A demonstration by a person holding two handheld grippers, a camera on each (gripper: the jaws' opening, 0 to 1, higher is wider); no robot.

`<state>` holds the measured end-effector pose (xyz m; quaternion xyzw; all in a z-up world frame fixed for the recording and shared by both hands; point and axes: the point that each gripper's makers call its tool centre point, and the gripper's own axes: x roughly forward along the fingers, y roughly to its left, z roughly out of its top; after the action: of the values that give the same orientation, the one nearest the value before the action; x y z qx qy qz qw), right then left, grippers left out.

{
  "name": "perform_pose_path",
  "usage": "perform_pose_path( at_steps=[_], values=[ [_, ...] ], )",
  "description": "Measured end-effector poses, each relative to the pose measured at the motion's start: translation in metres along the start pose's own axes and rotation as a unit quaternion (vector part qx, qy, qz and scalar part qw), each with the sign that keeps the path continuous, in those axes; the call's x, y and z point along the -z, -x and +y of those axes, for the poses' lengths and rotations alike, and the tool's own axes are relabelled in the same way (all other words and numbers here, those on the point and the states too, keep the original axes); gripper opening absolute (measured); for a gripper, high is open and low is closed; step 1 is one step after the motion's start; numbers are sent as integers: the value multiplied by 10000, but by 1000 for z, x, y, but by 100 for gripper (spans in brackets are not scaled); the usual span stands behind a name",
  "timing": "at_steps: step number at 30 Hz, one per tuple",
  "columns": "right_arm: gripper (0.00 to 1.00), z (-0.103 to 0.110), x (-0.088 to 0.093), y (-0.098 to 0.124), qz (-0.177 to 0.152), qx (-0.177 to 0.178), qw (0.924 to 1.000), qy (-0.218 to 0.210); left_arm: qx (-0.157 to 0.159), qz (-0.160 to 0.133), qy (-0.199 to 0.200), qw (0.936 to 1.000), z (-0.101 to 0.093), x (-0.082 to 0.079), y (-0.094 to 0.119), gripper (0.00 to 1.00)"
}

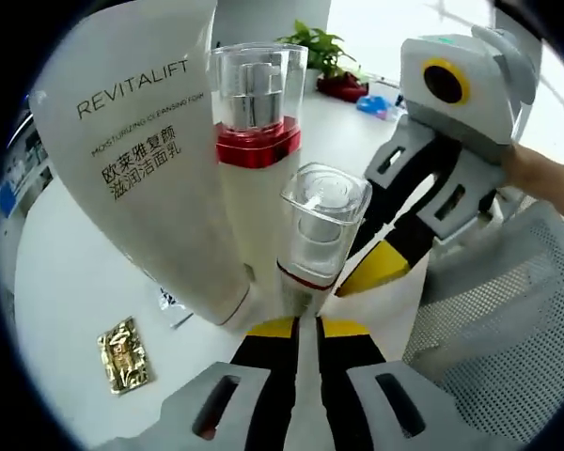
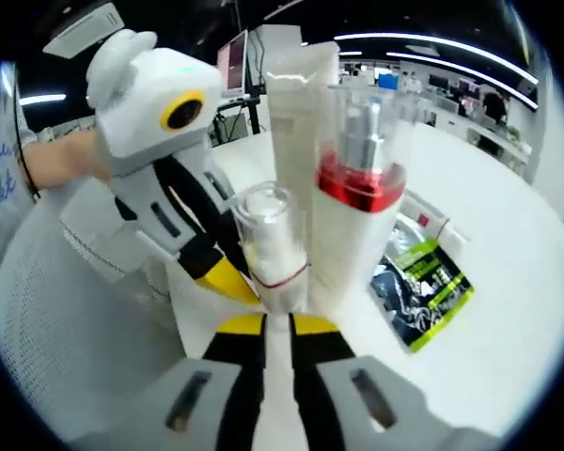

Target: Arrange the skincare products in the storage area until every visible bottle or jar stands upright without overlapping.

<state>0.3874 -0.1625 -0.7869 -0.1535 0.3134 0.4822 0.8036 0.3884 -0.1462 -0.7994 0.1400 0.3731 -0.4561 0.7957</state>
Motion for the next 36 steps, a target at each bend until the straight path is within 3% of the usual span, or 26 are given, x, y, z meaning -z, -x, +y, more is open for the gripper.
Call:
perform_pose_path(
  at_steps=[36],
  values=[
    [6, -8, -2, 0, 33, 197, 9997, -116, -149, -85, -31, 9998, 8, -4, -1, 3]
  ],
)
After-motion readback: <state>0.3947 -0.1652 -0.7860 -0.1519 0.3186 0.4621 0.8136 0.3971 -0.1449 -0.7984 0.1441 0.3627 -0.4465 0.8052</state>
